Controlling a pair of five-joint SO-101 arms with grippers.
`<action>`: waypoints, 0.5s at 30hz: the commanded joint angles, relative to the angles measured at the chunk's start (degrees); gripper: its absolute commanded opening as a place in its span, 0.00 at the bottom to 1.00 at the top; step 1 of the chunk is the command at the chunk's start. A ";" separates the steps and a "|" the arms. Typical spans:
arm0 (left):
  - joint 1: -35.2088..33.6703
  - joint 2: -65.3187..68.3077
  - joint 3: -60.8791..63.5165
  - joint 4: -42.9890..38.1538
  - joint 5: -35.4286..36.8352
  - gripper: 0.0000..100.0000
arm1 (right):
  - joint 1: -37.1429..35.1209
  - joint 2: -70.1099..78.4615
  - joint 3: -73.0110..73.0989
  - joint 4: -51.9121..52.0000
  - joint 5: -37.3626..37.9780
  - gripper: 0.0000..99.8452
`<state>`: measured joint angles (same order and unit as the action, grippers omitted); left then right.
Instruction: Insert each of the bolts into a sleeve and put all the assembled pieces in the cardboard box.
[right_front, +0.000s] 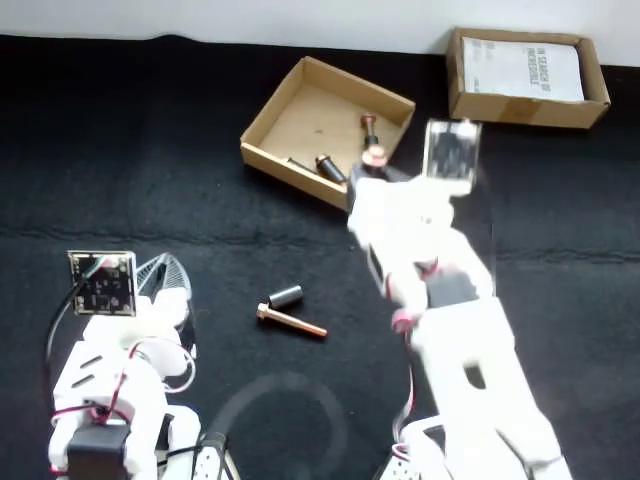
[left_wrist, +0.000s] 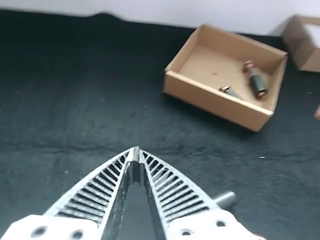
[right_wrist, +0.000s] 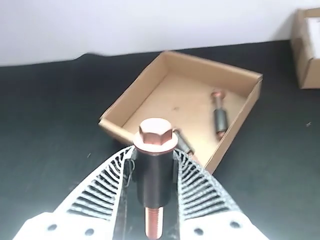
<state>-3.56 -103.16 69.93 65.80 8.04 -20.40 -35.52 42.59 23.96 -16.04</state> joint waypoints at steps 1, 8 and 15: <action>-4.09 -0.57 5.14 -3.78 -0.26 0.02 | 2.07 12.88 -18.15 1.89 -0.44 0.01; -13.58 -0.57 24.40 -25.23 -0.09 0.02 | 1.71 35.91 -44.18 8.22 -0.53 0.01; -19.21 -0.22 27.21 -32.35 0.00 0.02 | 0.84 55.25 -62.90 20.53 -0.53 0.01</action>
<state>-21.58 -103.16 96.04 35.03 8.13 -18.99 15.21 -10.07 41.27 -16.04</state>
